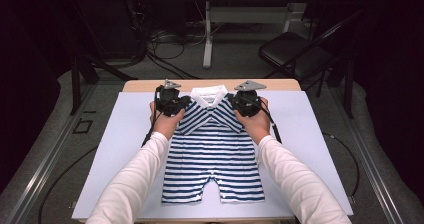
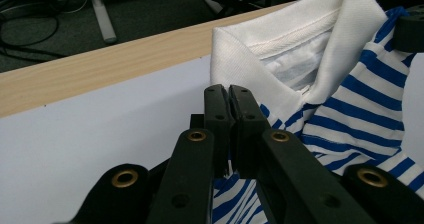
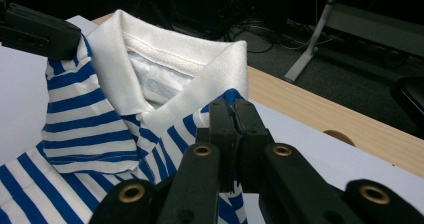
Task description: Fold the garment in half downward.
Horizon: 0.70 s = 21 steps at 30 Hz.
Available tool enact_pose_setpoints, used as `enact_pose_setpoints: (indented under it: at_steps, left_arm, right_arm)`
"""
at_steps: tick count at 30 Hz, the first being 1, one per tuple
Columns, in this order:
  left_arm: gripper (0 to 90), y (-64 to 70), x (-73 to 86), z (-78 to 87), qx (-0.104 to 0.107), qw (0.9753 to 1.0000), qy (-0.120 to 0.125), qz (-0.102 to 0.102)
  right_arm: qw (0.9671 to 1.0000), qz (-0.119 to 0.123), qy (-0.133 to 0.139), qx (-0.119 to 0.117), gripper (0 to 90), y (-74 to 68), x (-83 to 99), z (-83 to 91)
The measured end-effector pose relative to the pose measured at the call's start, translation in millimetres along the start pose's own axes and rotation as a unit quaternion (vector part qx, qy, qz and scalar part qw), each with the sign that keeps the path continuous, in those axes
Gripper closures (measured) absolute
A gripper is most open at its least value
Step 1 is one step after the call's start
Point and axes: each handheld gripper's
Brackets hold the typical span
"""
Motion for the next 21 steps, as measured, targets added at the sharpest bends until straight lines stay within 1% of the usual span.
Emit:
enact_pose_setpoints:
  at_steps: [7,8,12,16,21]
  left_arm:
    - [87.6,5.2,5.3,4.3,0.009,0.9999,-0.003,-0.009]
    - [87.6,6.2,6.3,4.8,0.011,0.9999,-0.003,-0.007]
    - [87.6,8.2,9.8,6.5,0.011,0.9999,-0.005,-0.012]
    - [87.6,10.6,13.5,8.0,0.016,0.9997,-0.008,-0.015]
    - [87.6,13.1,18.6,11.1,0.023,0.9995,-0.011,-0.016]
  right_arm:
    - [1.0,0.005,-0.001,0.003,88.3,-1.6,6.1,5.1]
    - [1.0,0.003,-0.002,0.002,88.4,-2.0,6.7,6.0]
    - [1.0,0.007,-0.001,-0.003,88.4,-3.7,11.0,10.4]
    - [0.9999,0.014,-0.002,-0.006,88.3,-5.5,14.8,15.6]
    - [0.9997,0.017,-0.003,-0.015,88.4,-8.2,20.1,23.0]
Point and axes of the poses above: each handheld gripper's, and its own axes: z roughly backward along the jaws, x roughly out of its underside, y roughly to its right, and after that the axes turned 9 degrees about x, right-handed
